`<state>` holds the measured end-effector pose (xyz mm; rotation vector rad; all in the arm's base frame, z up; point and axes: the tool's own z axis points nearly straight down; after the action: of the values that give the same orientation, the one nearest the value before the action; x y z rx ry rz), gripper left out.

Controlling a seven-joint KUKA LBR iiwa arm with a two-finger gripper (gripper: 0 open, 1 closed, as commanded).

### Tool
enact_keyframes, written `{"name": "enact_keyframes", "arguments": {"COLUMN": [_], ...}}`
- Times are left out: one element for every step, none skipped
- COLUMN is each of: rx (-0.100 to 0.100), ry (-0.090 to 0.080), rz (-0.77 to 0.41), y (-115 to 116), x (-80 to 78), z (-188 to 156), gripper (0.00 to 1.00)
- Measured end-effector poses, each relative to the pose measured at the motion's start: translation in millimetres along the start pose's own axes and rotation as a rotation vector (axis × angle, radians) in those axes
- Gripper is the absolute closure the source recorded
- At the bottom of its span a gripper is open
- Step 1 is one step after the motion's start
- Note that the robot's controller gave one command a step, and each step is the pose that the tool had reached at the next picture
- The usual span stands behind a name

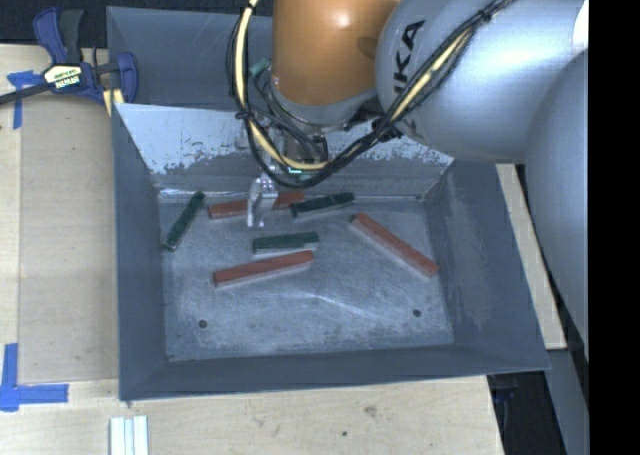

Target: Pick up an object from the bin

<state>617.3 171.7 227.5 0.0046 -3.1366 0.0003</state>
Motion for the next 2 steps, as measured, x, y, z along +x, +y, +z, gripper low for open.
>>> {"name": "enact_keyframes", "arguments": {"rx": [-0.001, -0.002], "ry": [-0.008, -0.012], "rz": [0.002, 0.025], "y": [-1, -12], "x": [-1.7, 26.8], "z": [-5, 49], "gripper": [0.0, 0.0]}}
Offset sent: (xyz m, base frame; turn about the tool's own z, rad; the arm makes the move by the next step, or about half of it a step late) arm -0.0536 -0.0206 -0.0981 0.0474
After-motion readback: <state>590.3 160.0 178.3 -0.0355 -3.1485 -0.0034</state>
